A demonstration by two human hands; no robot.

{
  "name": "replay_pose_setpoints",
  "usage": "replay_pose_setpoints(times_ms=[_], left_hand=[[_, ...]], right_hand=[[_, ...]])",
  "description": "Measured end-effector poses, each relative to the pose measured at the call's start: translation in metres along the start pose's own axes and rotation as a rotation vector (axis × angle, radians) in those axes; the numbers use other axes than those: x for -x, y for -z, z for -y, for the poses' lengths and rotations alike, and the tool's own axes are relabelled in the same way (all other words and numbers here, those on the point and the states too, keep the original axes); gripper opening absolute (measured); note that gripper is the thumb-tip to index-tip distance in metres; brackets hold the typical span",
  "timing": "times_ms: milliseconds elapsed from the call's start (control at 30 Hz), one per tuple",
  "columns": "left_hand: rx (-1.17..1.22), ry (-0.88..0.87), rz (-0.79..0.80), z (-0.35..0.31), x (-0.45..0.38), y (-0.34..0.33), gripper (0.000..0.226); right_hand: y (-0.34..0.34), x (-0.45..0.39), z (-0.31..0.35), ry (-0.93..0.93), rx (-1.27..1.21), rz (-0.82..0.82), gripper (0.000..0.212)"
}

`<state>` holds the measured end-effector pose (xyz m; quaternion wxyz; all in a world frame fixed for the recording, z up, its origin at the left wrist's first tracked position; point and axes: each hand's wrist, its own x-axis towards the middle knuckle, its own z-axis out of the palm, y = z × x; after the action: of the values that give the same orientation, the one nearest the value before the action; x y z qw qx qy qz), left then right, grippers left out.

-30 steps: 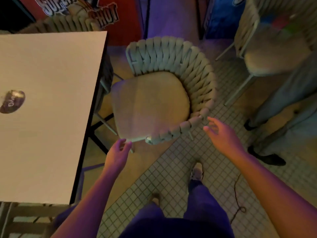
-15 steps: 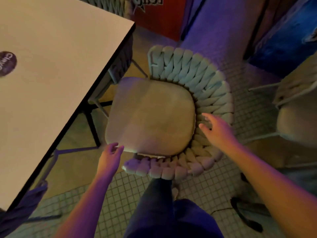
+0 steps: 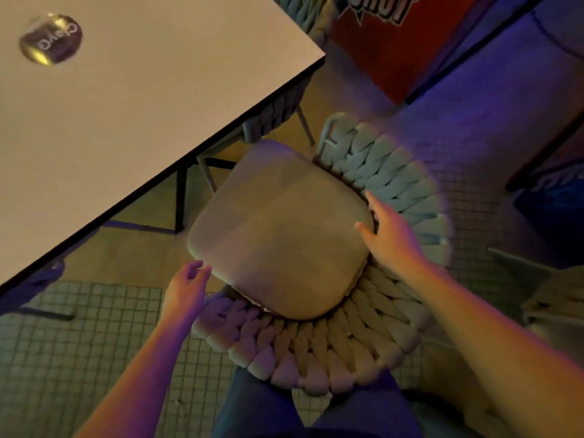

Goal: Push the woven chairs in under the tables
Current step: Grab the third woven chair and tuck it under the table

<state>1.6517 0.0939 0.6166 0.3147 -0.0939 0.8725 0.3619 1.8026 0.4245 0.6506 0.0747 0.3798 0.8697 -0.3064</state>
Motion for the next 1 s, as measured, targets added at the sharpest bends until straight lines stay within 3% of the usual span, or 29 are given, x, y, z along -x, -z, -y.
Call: replay_pose_setpoints(times_ms=[167, 300, 433, 600, 767, 1000], left_hand=[[0.116, 0.164, -0.150, 0.013, 0.045, -0.033, 0.036], [0.214, 0.192, -0.298, 0.021, 0.088, -0.073, 0.025], [0.204, 0.248, -0.401, 0.024, 0.119, -0.105, 0.042], [0.126, 0.386, -0.598, 0.053, 0.169, -0.137, 0.067], [0.226, 0.451, -0.491, 0.078, 0.174, -0.170, 0.085], [0.235, 0.545, -0.483, 0.086, 0.156, -0.177, 0.077]], right_hand=[[0.015, -0.045, -0.019, 0.162, 0.041, 0.042, 0.072], [0.022, -0.066, -0.040, 0.300, 0.089, 0.150, 0.071], [0.038, -0.075, -0.071, 0.365, 0.147, 0.144, 0.071], [0.066, -0.097, -0.114, 0.384, 0.316, -0.032, 0.078], [0.075, -0.134, -0.137, 0.284, 0.349, 0.119, 0.082], [0.061, -0.134, -0.139, 0.233, 0.345, 0.117, 0.086]])
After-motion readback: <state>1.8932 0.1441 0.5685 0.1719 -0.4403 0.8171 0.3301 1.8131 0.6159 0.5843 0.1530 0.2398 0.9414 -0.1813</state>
